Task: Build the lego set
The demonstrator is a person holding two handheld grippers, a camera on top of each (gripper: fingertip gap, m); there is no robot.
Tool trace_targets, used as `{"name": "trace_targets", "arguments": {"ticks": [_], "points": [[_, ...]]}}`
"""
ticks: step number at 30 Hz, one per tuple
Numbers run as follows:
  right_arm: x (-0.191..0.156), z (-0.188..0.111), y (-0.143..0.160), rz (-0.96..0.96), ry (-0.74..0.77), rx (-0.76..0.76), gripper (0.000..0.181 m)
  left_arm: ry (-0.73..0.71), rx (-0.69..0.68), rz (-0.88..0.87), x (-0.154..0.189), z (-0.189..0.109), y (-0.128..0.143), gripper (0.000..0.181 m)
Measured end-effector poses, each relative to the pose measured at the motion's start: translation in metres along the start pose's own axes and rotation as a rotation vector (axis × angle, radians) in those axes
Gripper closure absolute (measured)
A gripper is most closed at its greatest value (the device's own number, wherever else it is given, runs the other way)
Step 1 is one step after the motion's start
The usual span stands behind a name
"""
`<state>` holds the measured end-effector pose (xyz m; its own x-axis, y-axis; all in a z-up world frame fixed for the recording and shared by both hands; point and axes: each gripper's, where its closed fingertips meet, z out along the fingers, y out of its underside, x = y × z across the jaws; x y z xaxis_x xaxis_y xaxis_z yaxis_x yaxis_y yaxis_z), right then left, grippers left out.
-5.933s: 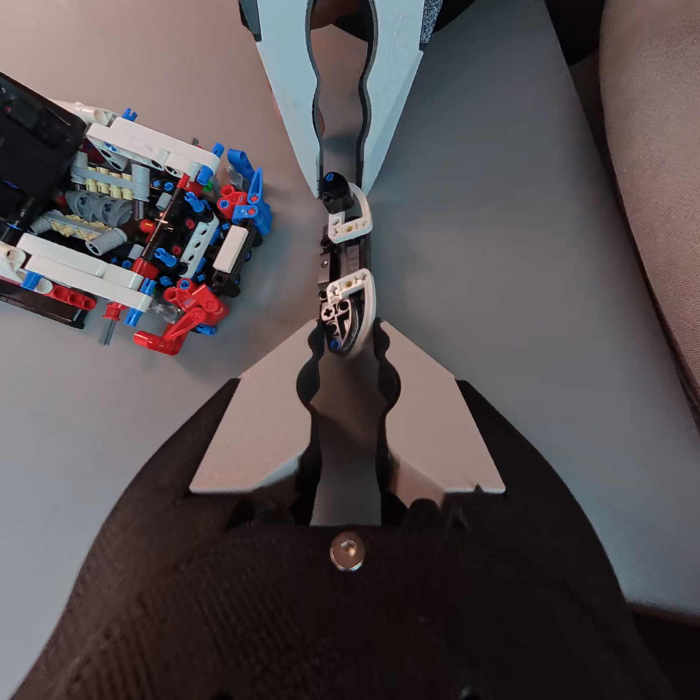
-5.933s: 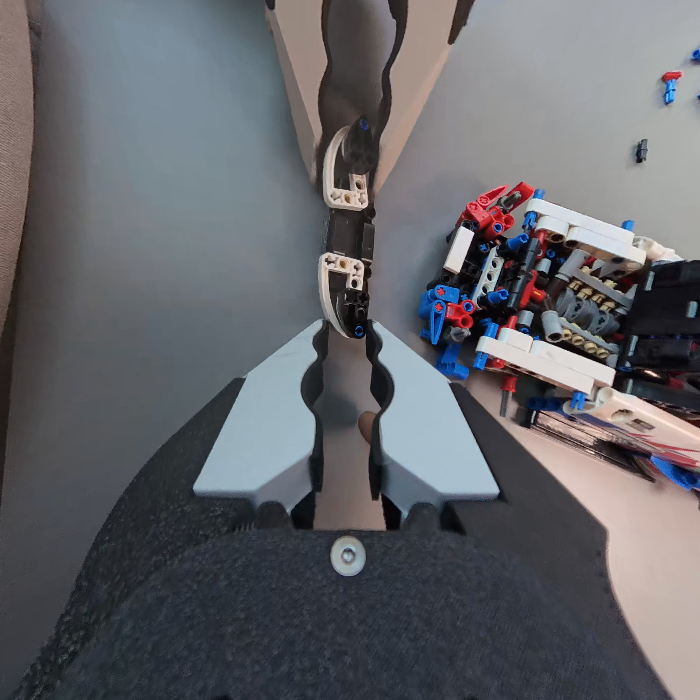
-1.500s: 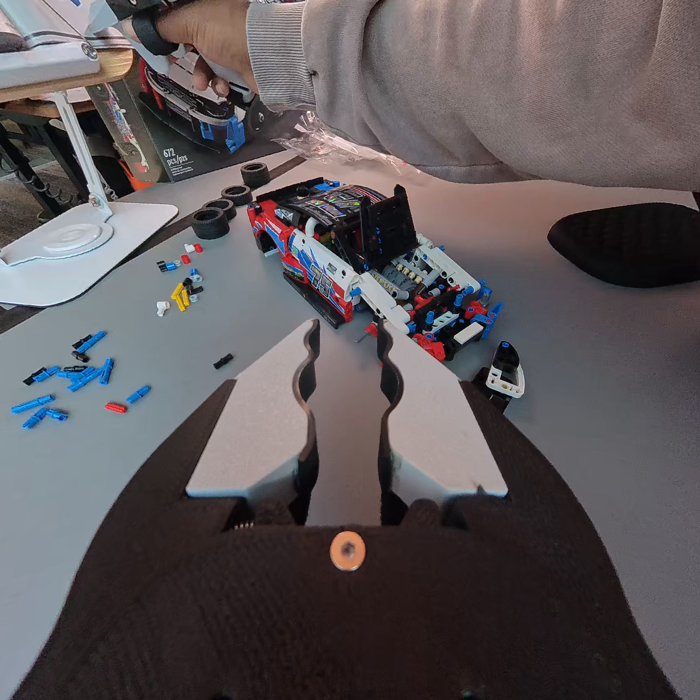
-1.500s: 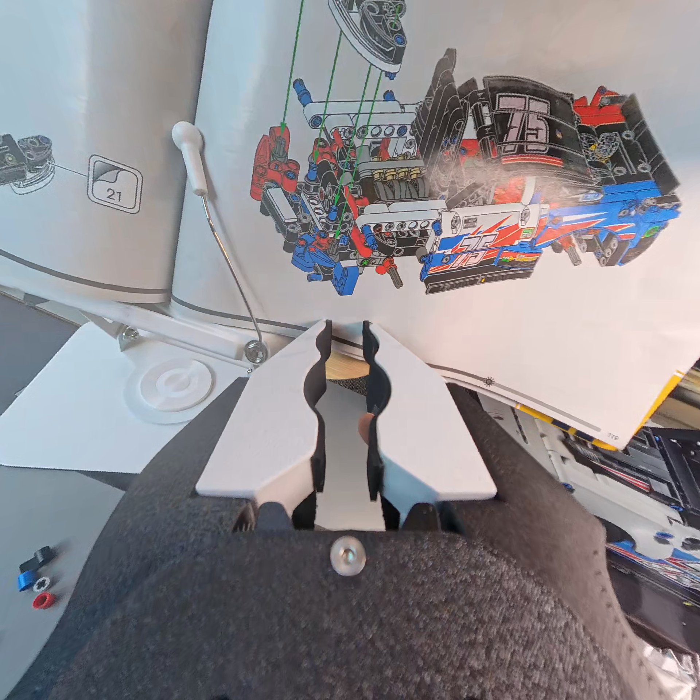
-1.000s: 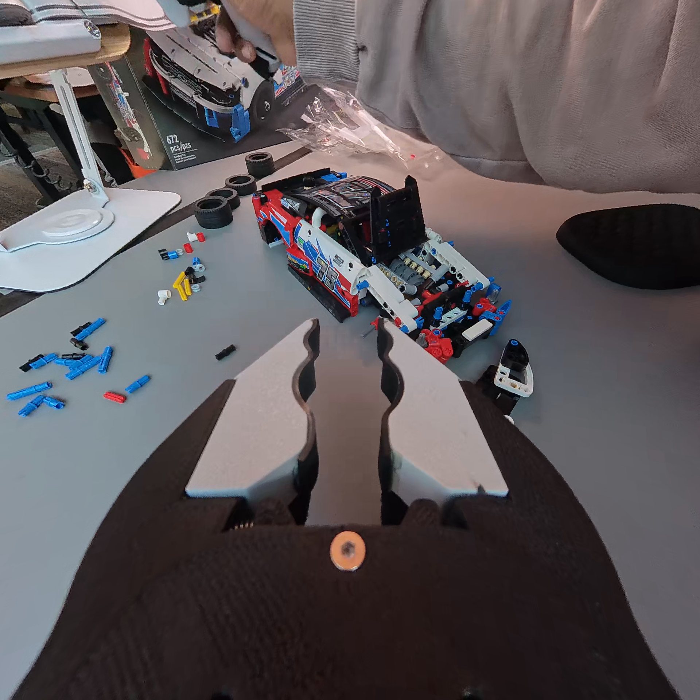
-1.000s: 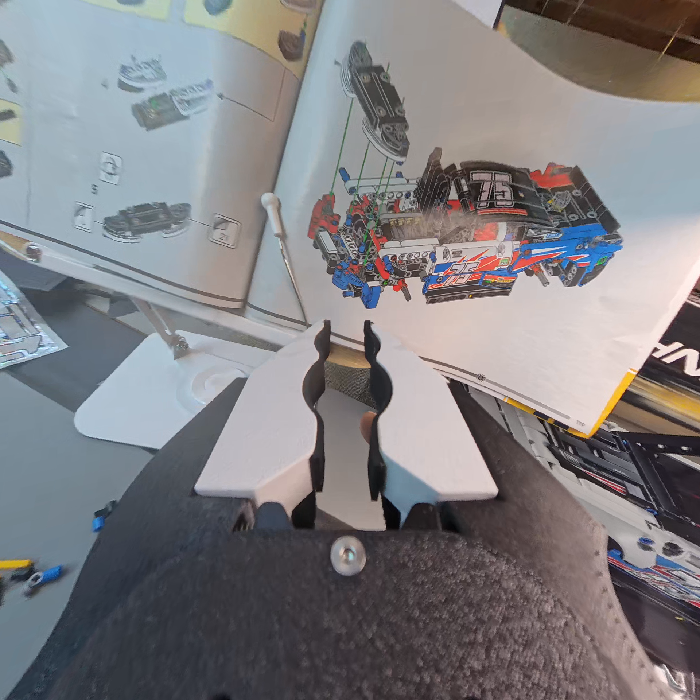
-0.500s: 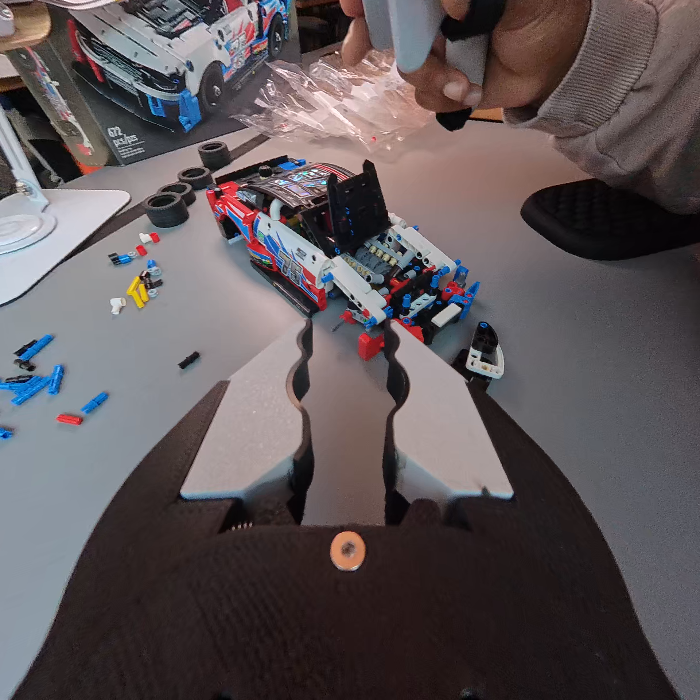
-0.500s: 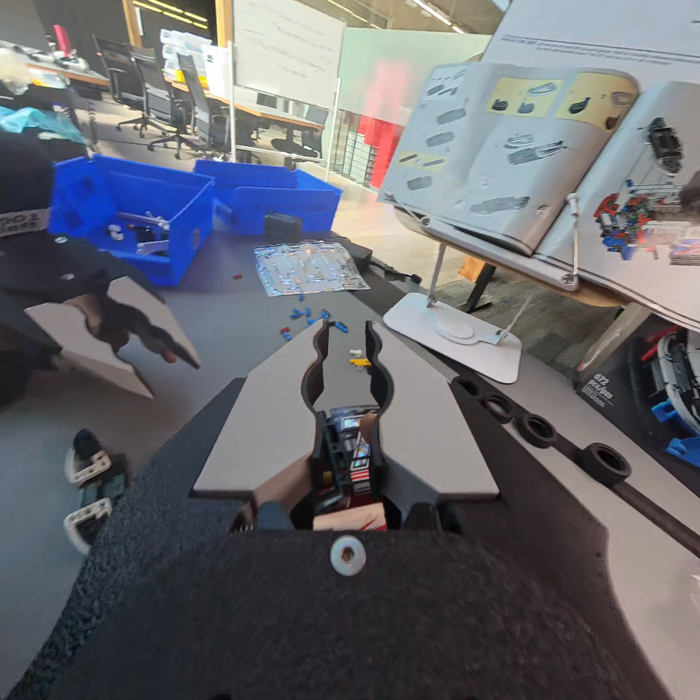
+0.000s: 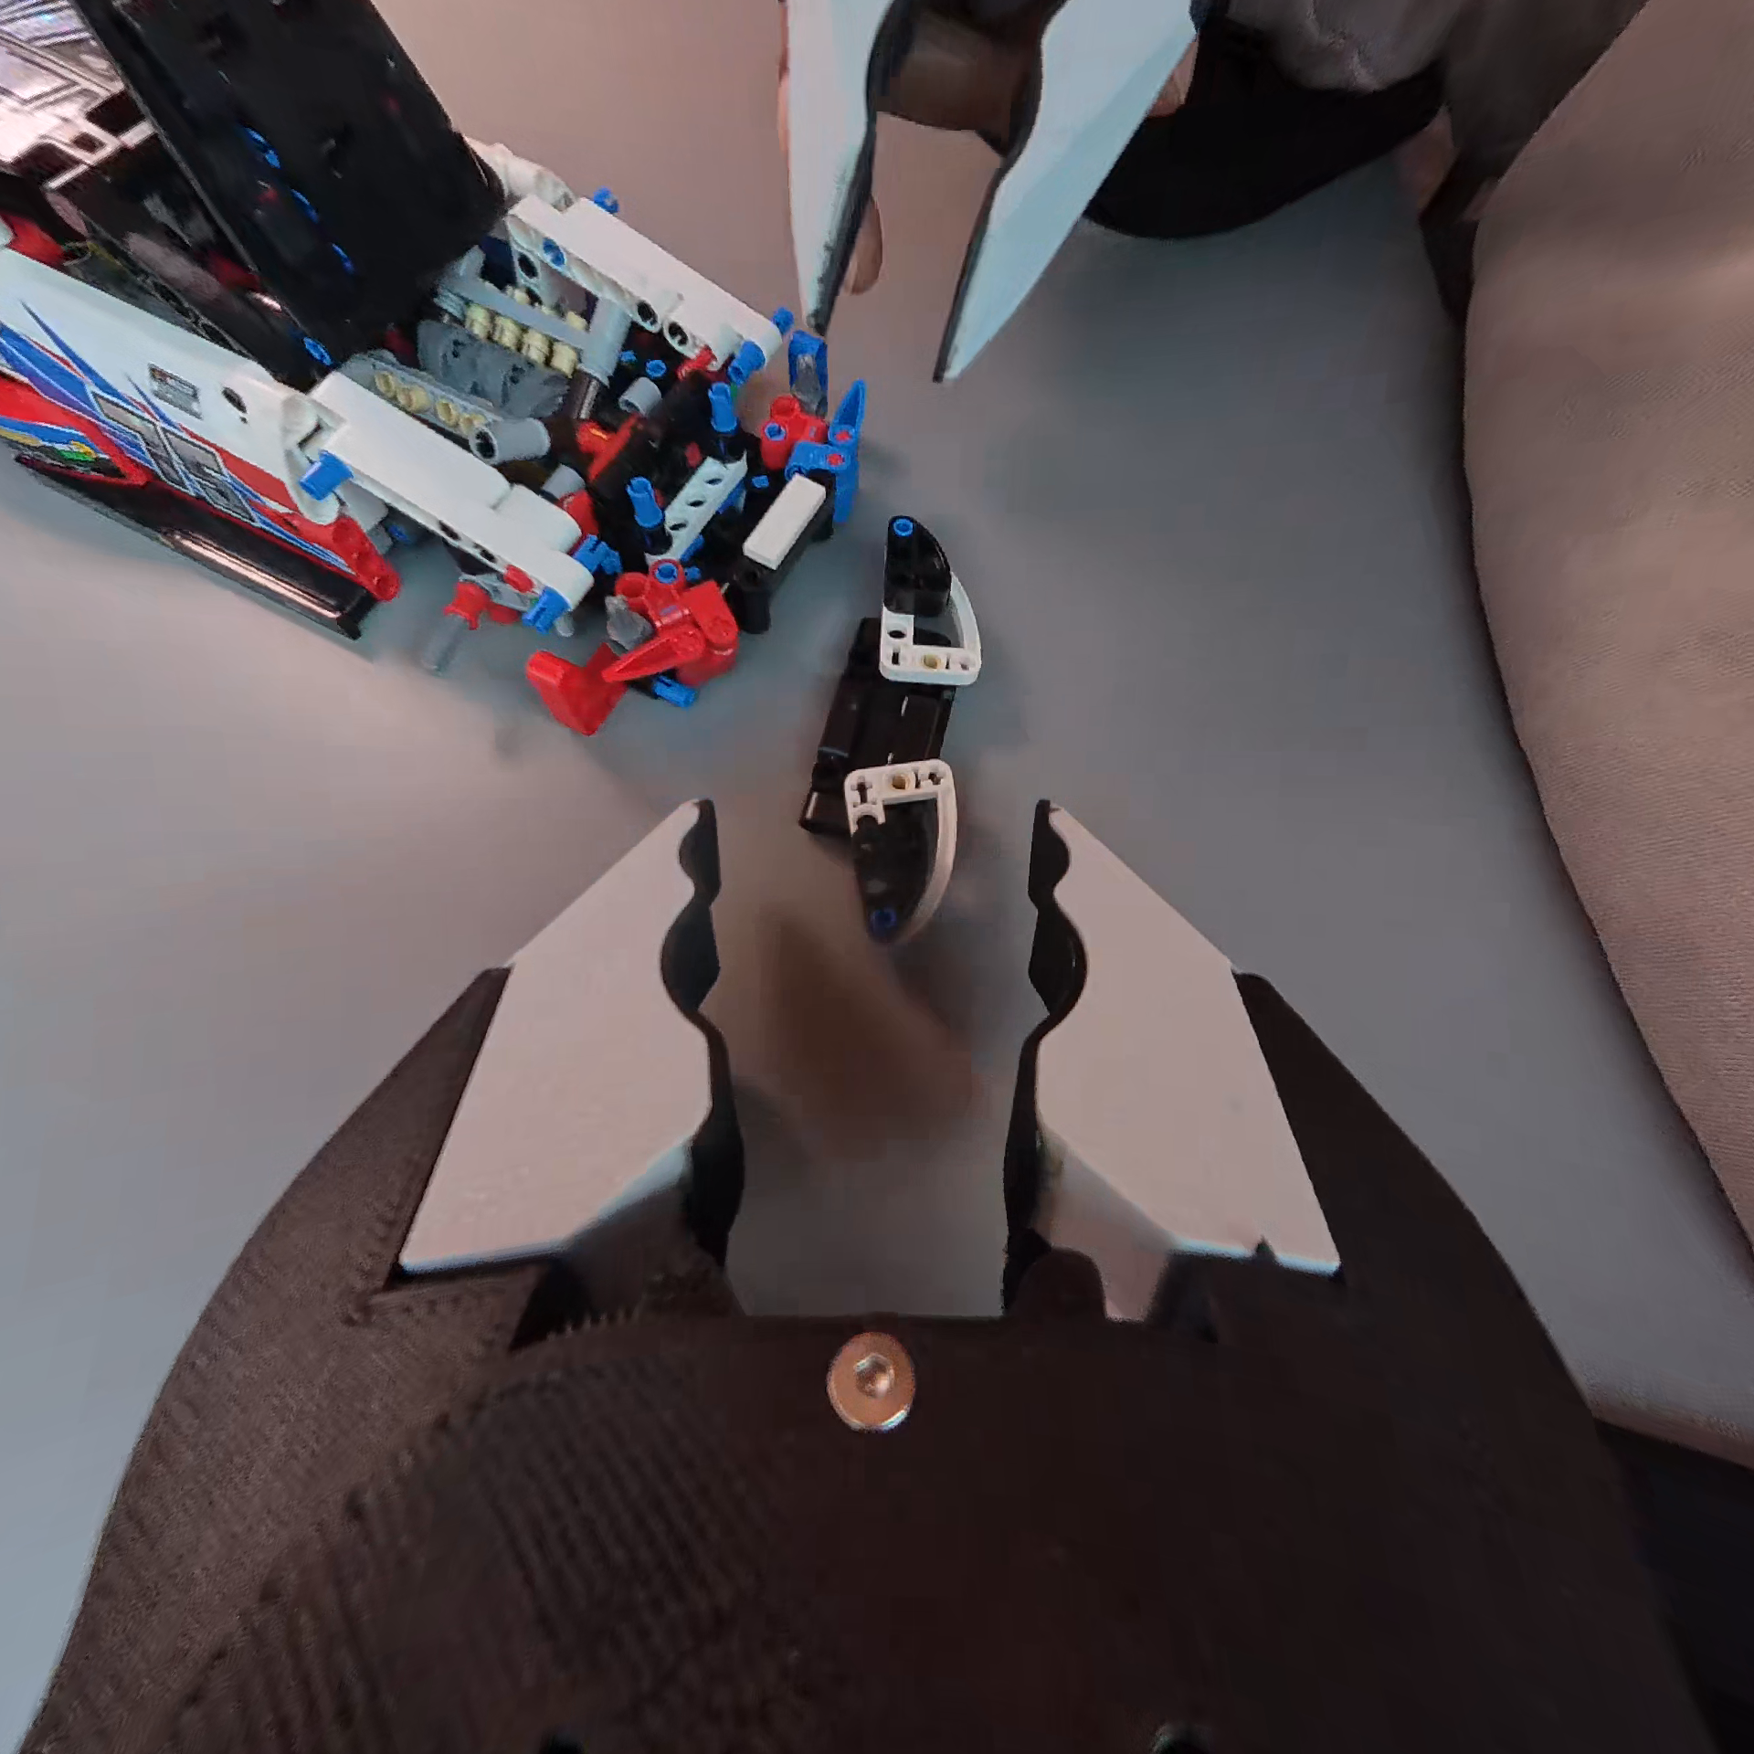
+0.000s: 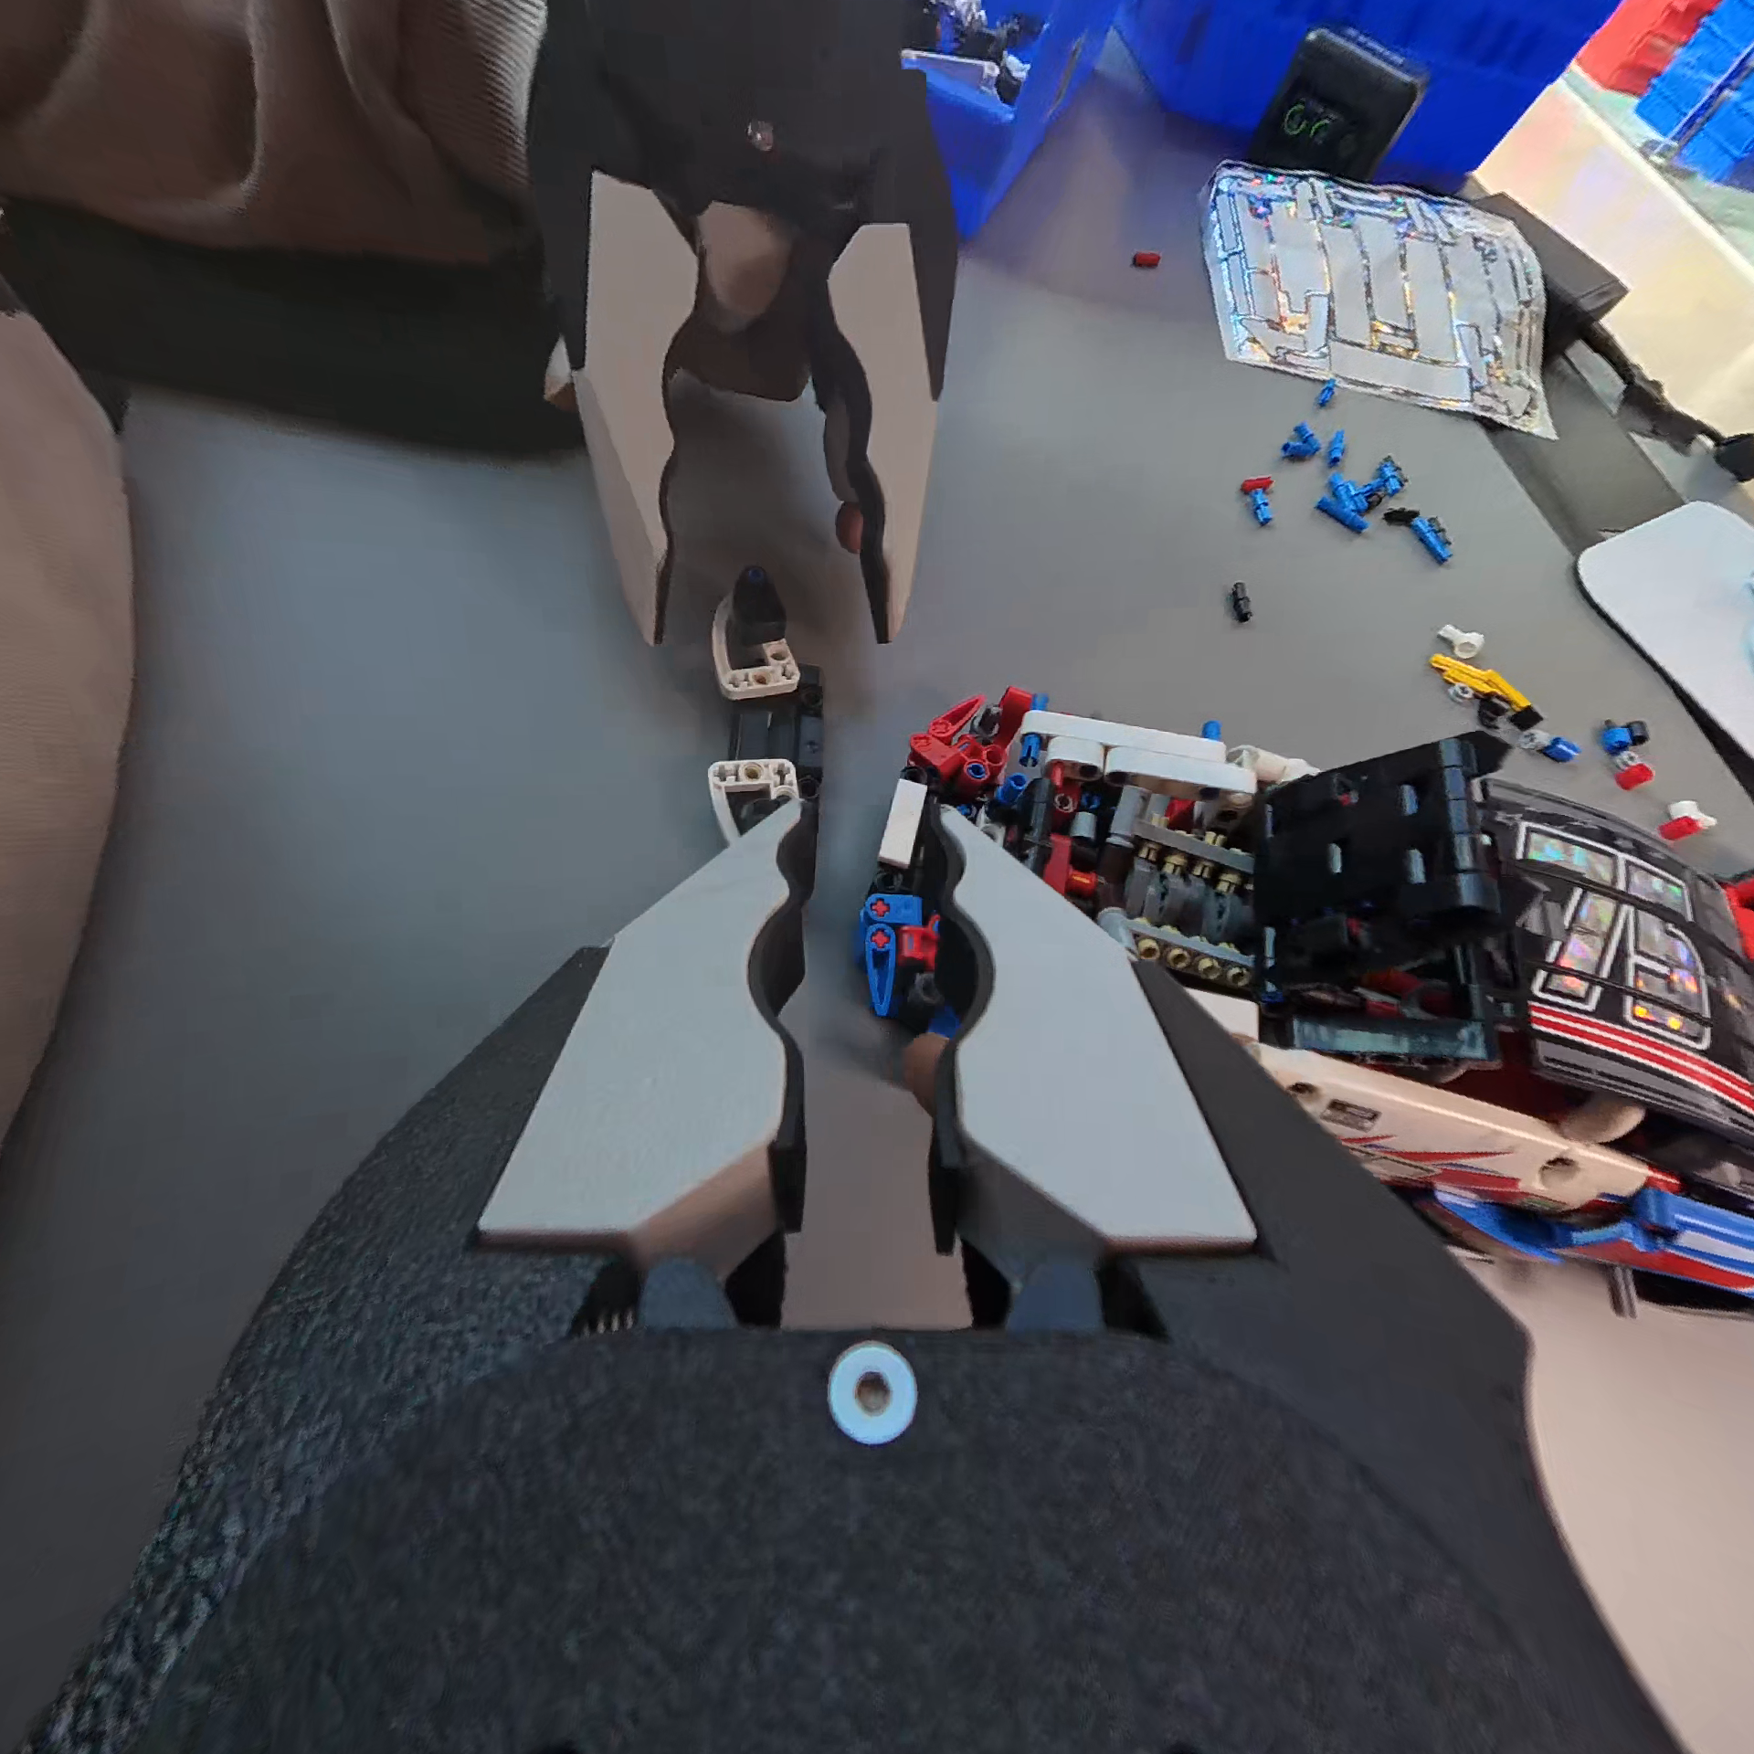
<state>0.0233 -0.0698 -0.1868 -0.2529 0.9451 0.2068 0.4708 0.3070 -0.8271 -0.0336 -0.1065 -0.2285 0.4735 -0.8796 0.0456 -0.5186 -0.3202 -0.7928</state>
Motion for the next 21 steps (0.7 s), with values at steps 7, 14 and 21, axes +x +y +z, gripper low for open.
{"name": "trace_targets", "arguments": {"ticks": [7, 14, 21], "points": [[0.029, 0.019, -0.008, -0.099, 0.172, -0.195, 0.139, -0.044, -0.067, 0.08, 0.001, 0.011, 0.007, 0.143], [0.047, 0.022, 0.037, -0.097, 0.222, -0.456, 0.142, -0.053, -0.072, 0.102, 0.0, 0.007, 0.009, 0.154], [0.057, 0.003, 0.054, -0.007, 0.209, -0.452, 0.144, -0.077, -0.062, 0.098, -0.008, 0.005, 0.011, 0.154]]}}
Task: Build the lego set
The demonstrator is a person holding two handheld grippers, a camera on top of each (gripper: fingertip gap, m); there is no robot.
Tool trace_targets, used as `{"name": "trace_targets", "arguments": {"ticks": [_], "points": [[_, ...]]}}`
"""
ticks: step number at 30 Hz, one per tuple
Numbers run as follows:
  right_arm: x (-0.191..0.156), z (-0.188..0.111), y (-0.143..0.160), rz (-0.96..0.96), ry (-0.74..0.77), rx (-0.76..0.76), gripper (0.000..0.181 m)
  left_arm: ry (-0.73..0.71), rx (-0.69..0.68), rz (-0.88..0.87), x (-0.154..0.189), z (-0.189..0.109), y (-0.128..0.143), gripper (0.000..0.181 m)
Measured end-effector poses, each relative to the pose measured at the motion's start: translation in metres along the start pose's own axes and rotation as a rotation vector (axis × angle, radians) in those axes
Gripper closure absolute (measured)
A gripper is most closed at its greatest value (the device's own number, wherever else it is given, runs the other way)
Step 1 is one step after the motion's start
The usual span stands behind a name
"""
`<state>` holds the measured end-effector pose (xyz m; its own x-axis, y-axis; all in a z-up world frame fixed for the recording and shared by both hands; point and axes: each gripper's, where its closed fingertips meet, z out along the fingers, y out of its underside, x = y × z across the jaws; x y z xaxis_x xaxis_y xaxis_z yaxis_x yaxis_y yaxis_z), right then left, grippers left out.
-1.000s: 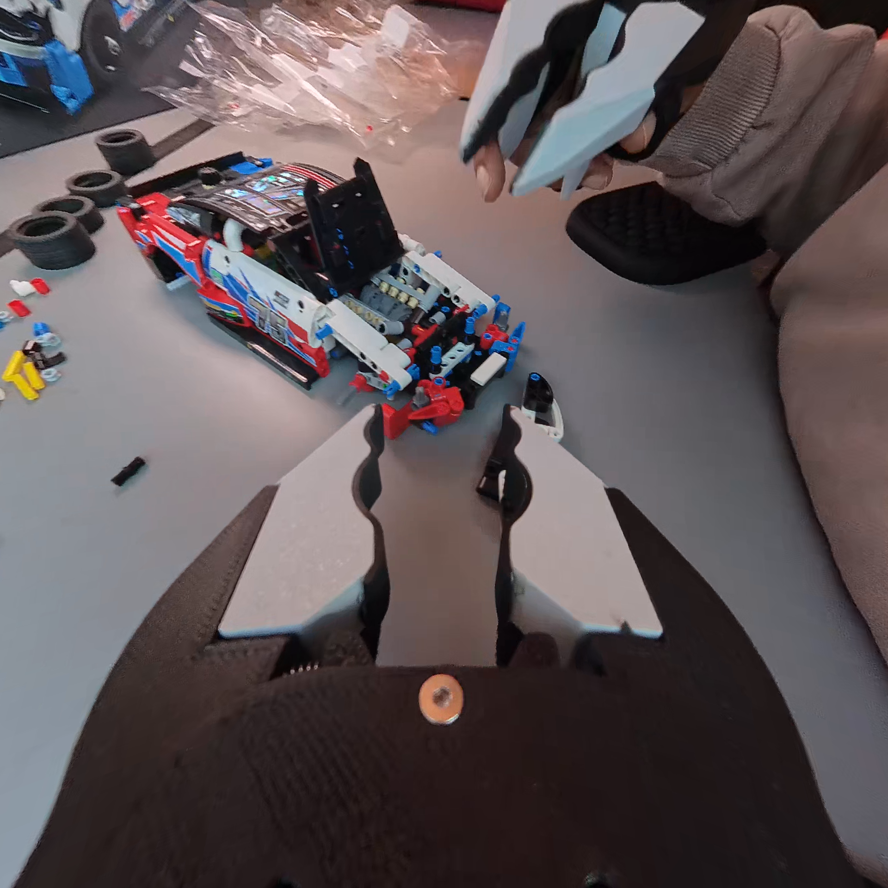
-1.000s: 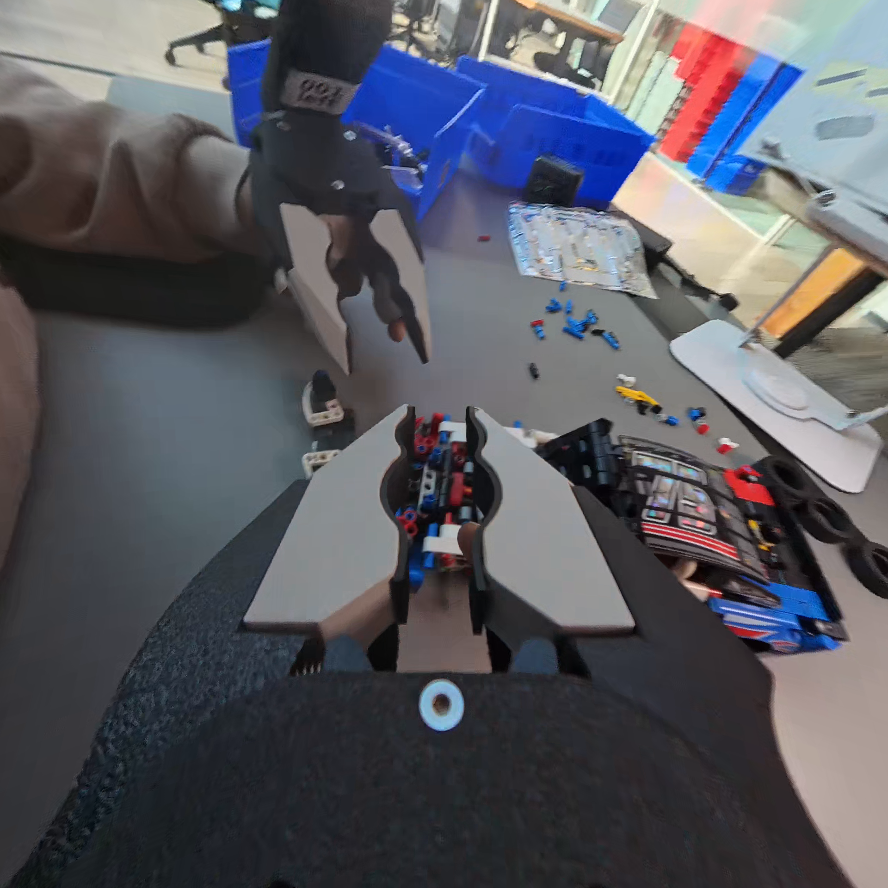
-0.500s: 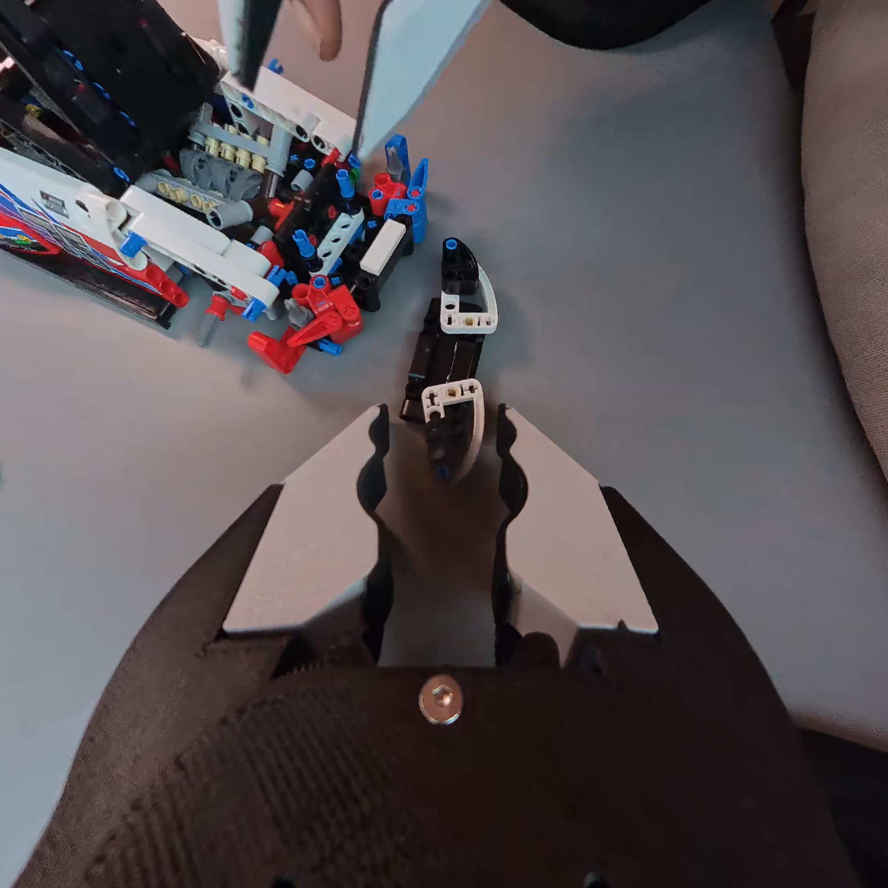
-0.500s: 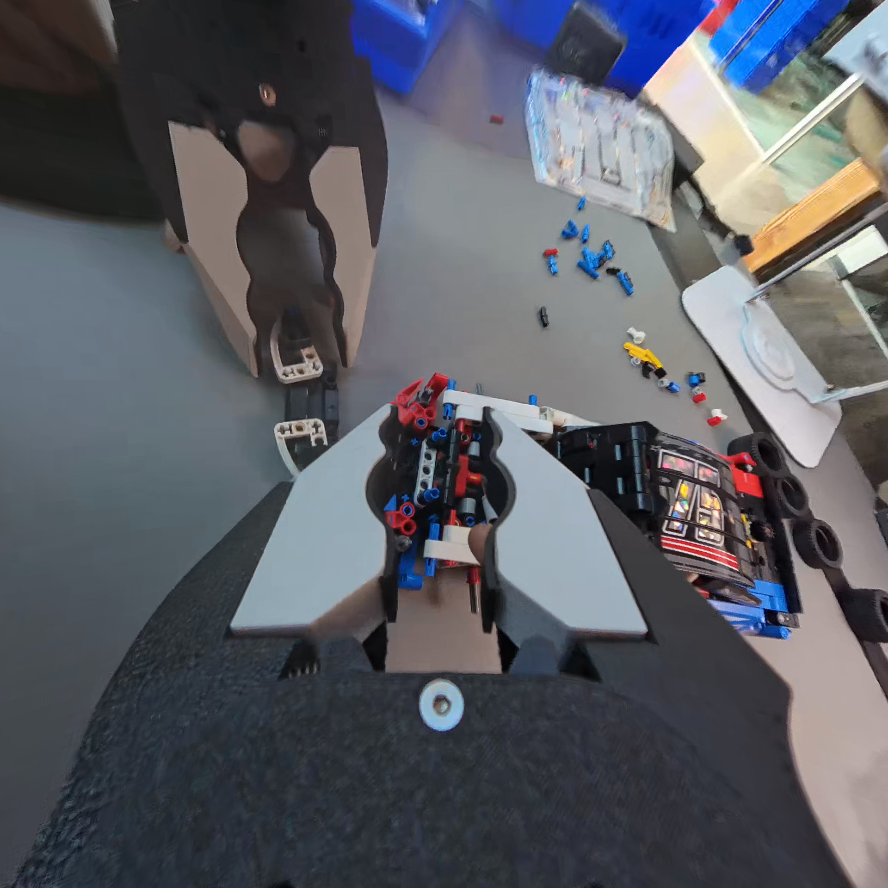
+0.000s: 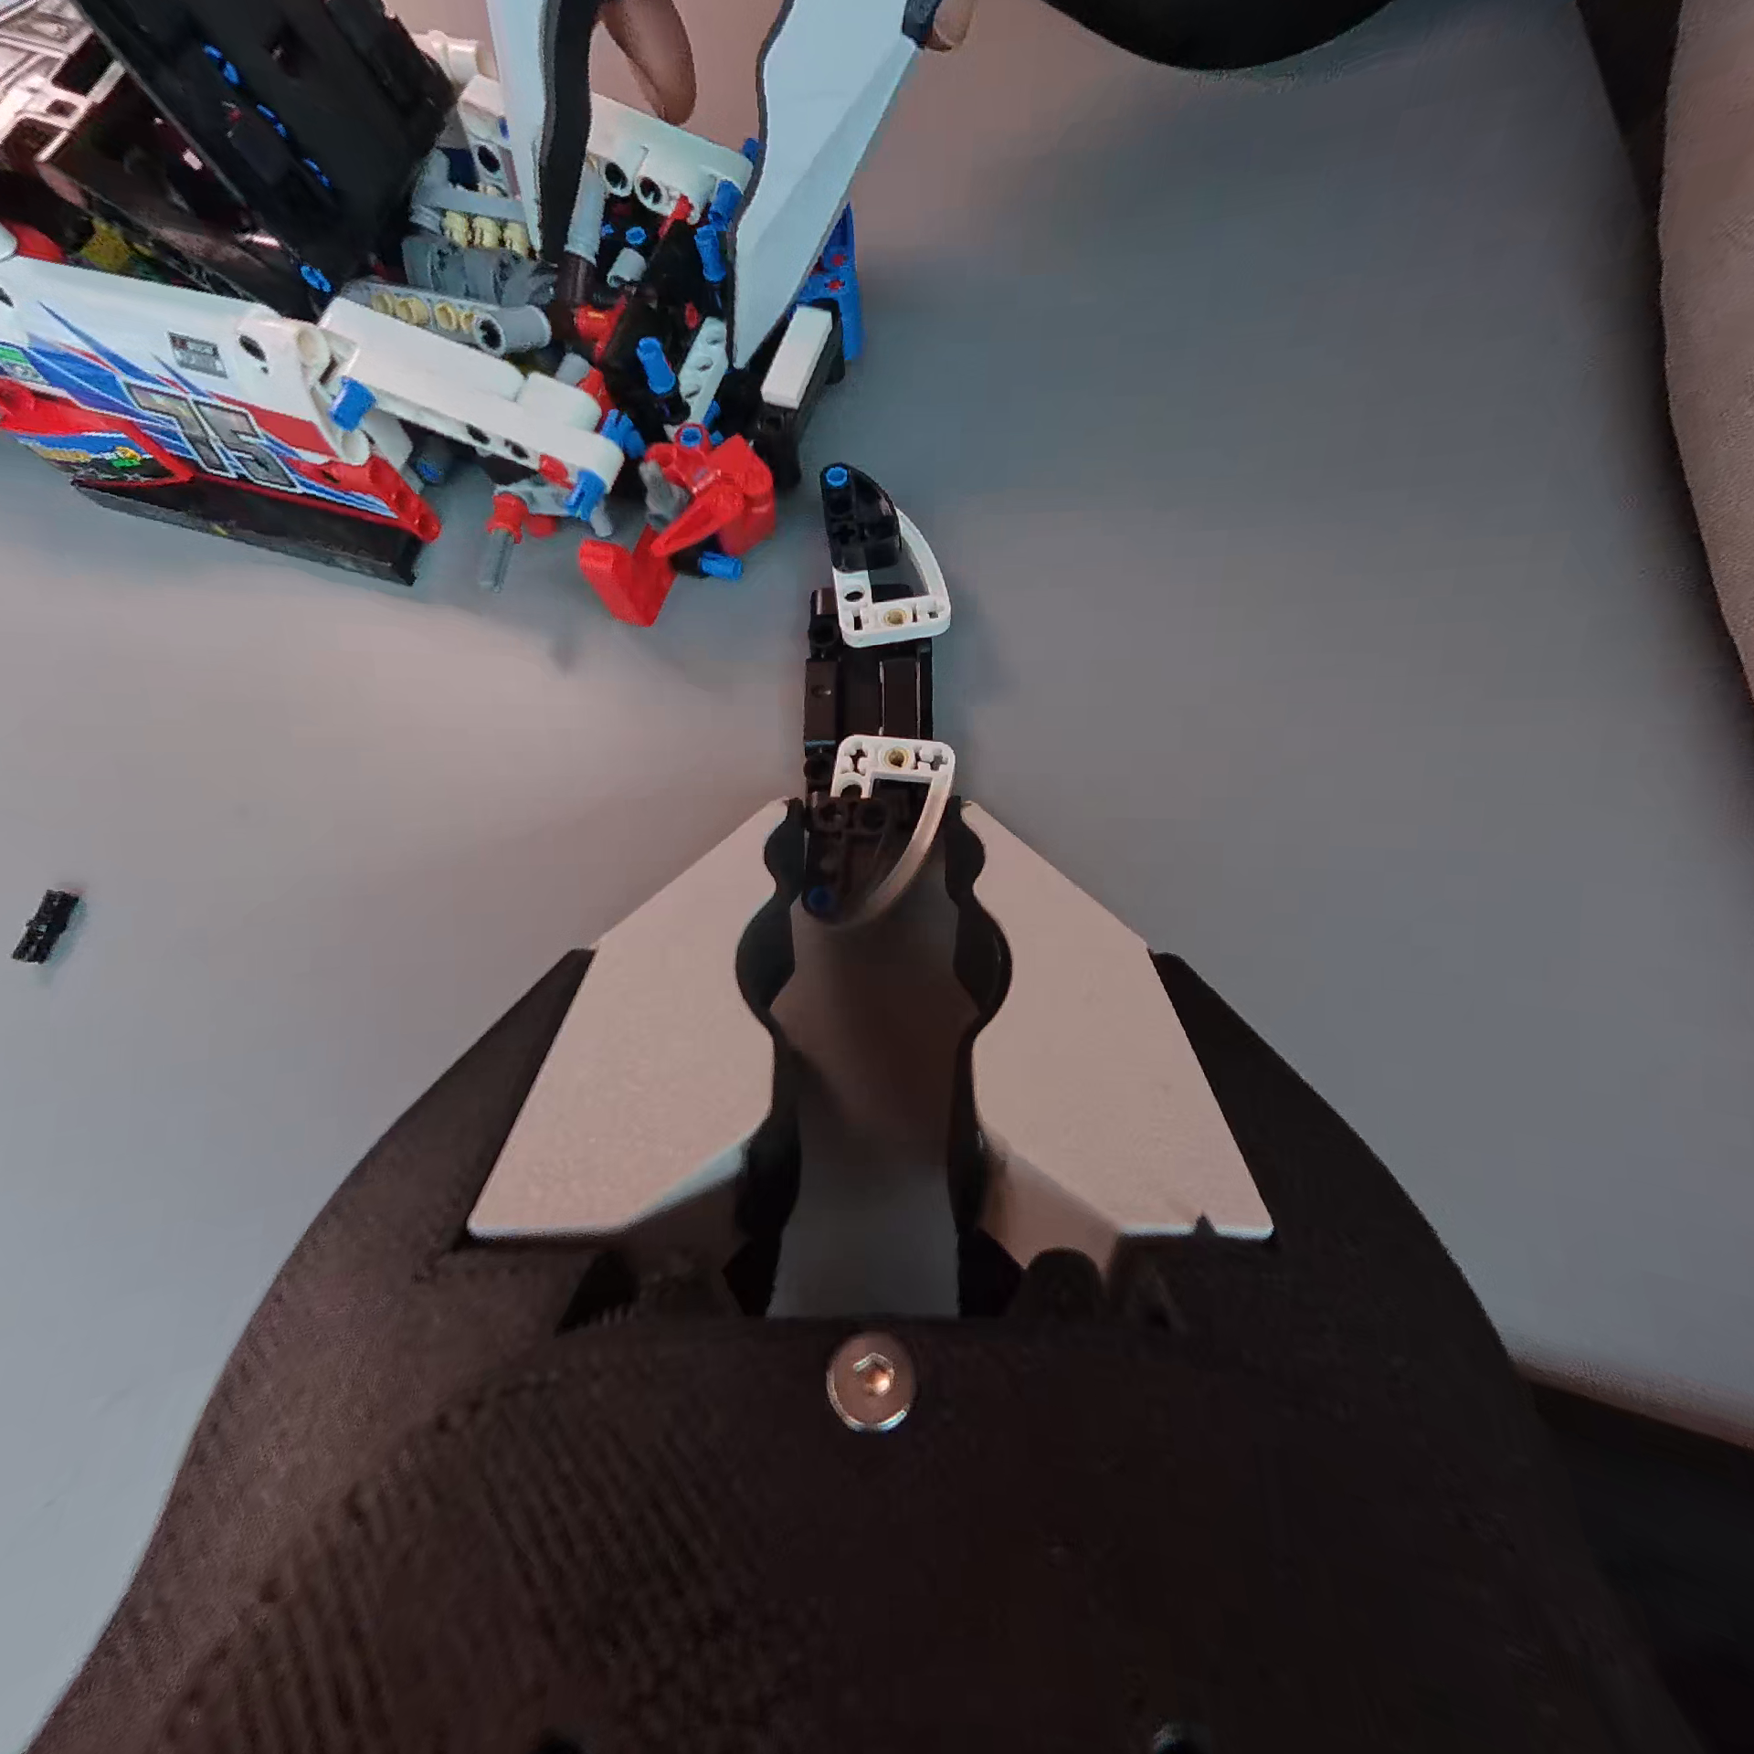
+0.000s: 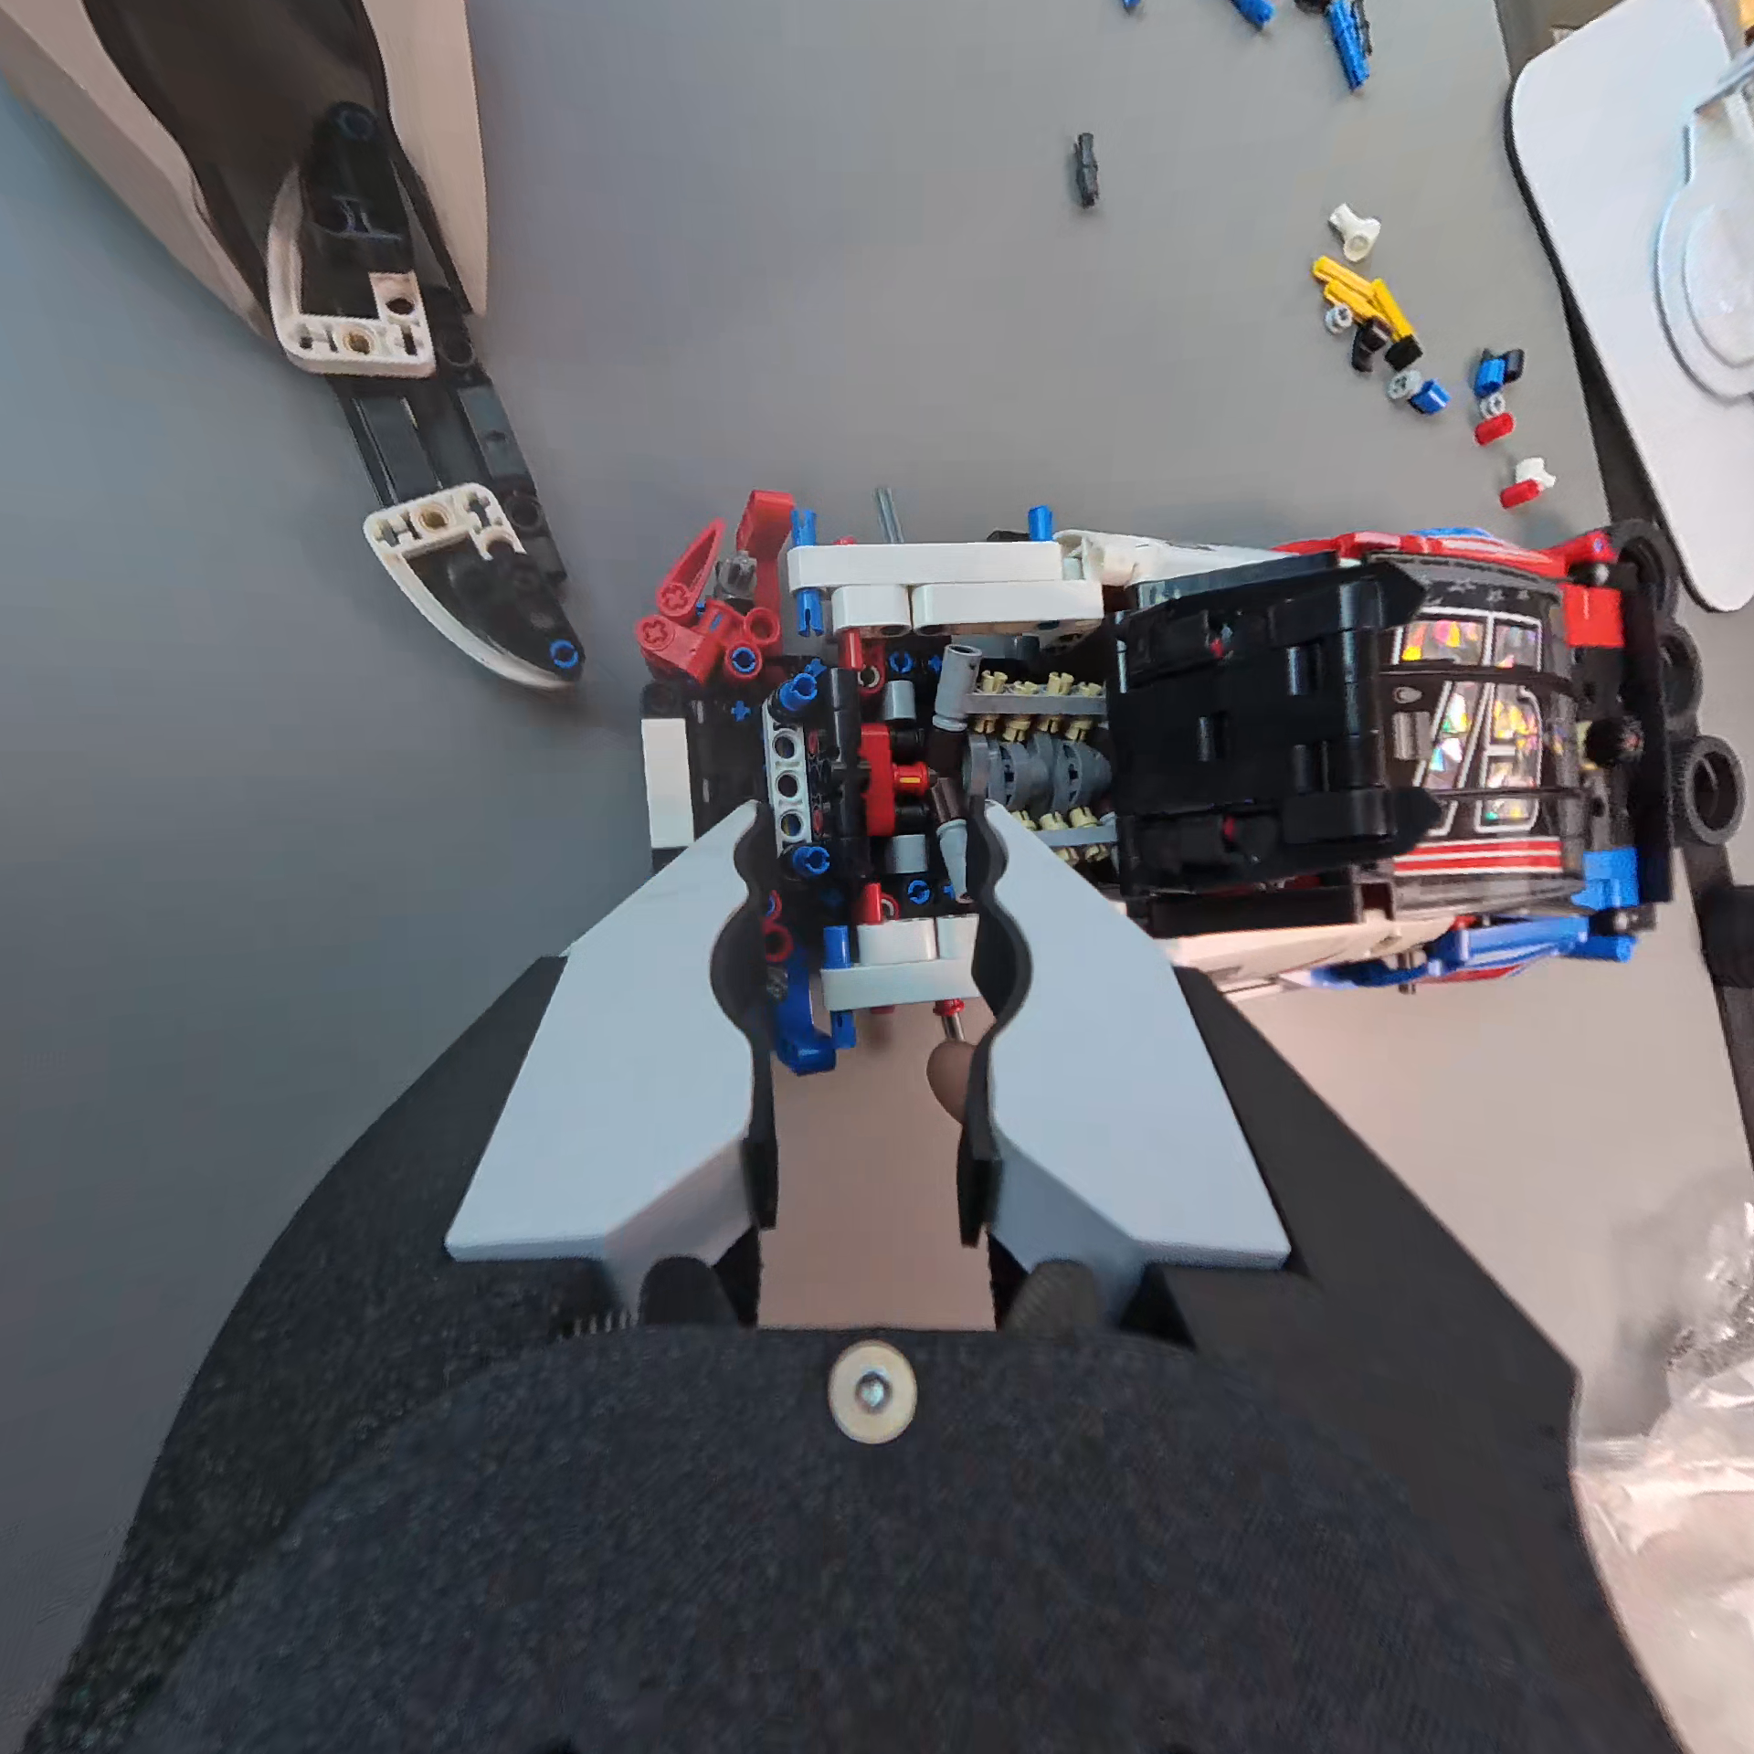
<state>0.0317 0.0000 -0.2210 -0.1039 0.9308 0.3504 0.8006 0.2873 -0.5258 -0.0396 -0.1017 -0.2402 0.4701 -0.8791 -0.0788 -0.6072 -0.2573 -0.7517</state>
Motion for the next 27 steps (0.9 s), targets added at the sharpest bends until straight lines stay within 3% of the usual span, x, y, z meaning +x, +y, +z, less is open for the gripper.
{"name": "trace_targets", "arguments": {"ticks": [16, 21, 27], "points": [[0.058, -0.031, 0.069, 0.109, 0.131, -0.049, 0.142, -0.065, 0.009, -0.034, -0.018, -0.004, 0.005, 0.153], [0.039, -0.06, 0.015, 0.089, 0.034, 0.156, 0.142, -0.07, 0.004, -0.027, -0.018, -0.004, 0.004, 0.154], [-0.038, -0.026, -0.039, -0.012, -0.266, 0.228, 0.138, -0.1, -0.005, -0.028, -0.021, -0.003, 0.004, 0.155]]}}
